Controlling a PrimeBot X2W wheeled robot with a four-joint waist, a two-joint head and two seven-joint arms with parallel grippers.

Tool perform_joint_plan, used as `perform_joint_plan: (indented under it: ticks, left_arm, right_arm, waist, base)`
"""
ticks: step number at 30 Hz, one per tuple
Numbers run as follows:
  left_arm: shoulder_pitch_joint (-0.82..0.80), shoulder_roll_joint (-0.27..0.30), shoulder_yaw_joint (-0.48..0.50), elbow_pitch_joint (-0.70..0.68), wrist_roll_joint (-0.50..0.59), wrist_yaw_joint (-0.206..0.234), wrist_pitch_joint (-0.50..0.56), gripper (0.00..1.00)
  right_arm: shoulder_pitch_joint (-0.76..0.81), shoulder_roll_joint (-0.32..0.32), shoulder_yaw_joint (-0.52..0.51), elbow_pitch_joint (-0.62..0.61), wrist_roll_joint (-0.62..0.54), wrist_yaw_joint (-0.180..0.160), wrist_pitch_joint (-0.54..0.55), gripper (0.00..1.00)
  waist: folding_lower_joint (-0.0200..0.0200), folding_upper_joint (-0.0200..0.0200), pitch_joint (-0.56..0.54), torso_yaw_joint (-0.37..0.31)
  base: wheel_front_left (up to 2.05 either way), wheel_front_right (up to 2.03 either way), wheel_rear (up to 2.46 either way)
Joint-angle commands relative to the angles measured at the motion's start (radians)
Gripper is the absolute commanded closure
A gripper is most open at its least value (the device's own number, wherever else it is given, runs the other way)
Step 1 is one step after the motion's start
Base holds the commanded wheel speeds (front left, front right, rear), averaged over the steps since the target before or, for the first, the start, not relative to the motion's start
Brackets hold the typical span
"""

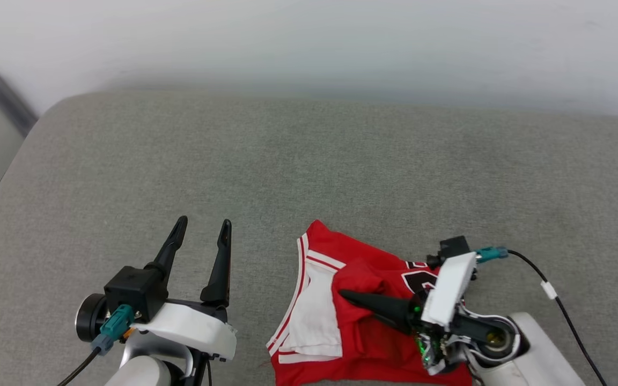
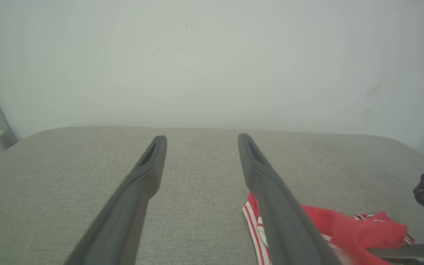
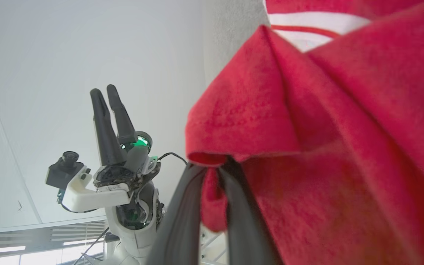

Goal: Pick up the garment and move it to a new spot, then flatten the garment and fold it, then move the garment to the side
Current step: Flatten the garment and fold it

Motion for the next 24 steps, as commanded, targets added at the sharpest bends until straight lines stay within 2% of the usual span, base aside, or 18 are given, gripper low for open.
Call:
perform_joint_plan:
  ticks: [1, 2, 3, 6, 9, 12, 17, 18, 19, 24]
  left_arm:
    - [-0.009, -0.003, 0.003, 0.005, -0.001, -0.006, -0.006, 0.00]
    - [-0.011, -0.004, 0.004, 0.008, -0.002, -0.007, -0.008, 0.00]
    - [-0.012, -0.005, 0.006, 0.011, -0.002, -0.006, -0.008, 0.00]
    - [-0.012, -0.007, 0.007, 0.018, -0.003, -0.008, -0.014, 0.00]
    - [-0.007, -0.008, 0.010, 0.023, -0.003, -0.006, -0.017, 0.00]
    - [-0.001, -0.006, 0.010, 0.028, -0.004, -0.008, -0.019, 0.00]
    - [0.015, -0.002, 0.014, 0.036, -0.007, 0.000, -0.020, 0.00]
    - [0.018, -0.001, 0.016, 0.037, -0.009, 0.002, -0.020, 0.00]
    - [0.018, -0.001, 0.016, 0.037, -0.009, 0.002, -0.020, 0.00]
    - [0.042, 0.005, 0.030, 0.035, -0.019, 0.019, -0.021, 0.00]
  right_arm:
    - [-0.024, 0.001, 0.034, 0.003, 0.001, 0.000, -0.035, 0.72]
    - [-0.029, 0.001, 0.062, 0.009, -0.008, 0.000, -0.064, 0.51]
    - [-0.039, 0.001, 0.087, 0.010, -0.027, 0.000, -0.097, 0.00]
    - [-0.059, 0.001, 0.134, 0.009, -0.030, 0.000, -0.161, 0.00]
    - [-0.086, -0.004, 0.174, 0.002, -0.099, 0.000, -0.215, 0.00]
    - [-0.113, -0.036, 0.209, -0.032, -0.187, 0.000, -0.282, 0.00]
    - [-0.151, -0.142, 0.279, -0.068, -0.488, 0.000, -0.503, 0.00]
    - [-0.150, -0.155, 0.277, -0.064, -0.537, 0.000, -0.539, 0.00]
    - [-0.150, -0.155, 0.277, -0.064, -0.537, 0.000, -0.539, 0.00]
    - [-0.099, -0.221, 0.192, -0.035, -0.736, 0.000, -0.633, 0.00]
  waist:
    - [0.0000, -0.0001, 0.009, 0.010]
    - [0.0000, -0.0001, 0.011, 0.012]
    - [0.0000, -0.0001, 0.014, 0.014]
    - [0.0000, -0.0001, 0.016, 0.014]
    - [0.0000, -0.0001, 0.016, 0.006]
    - [0.0000, -0.0001, 0.011, -0.007]
    - [0.0000, -0.0001, -0.011, -0.035]
    - [0.0000, -0.0001, -0.018, -0.040]
    - [0.0000, -0.0001, -0.018, -0.040]
    - [0.0000, -0.0001, -0.043, -0.075]
  base:
    - [0.00, 0.00, 0.00]
    - [0.00, 0.00, 0.00]
    - [0.00, 0.00, 0.00]
    - [0.00, 0.00, 0.00]
    - [0.00, 0.00, 0.00]
    - [0.00, 0.00, 0.00]
    - [0.00, 0.00, 0.00]
    - [0.00, 0.00, 0.00]
    - [0.00, 0.00, 0.00]
    - [0.00, 0.00, 0.00]
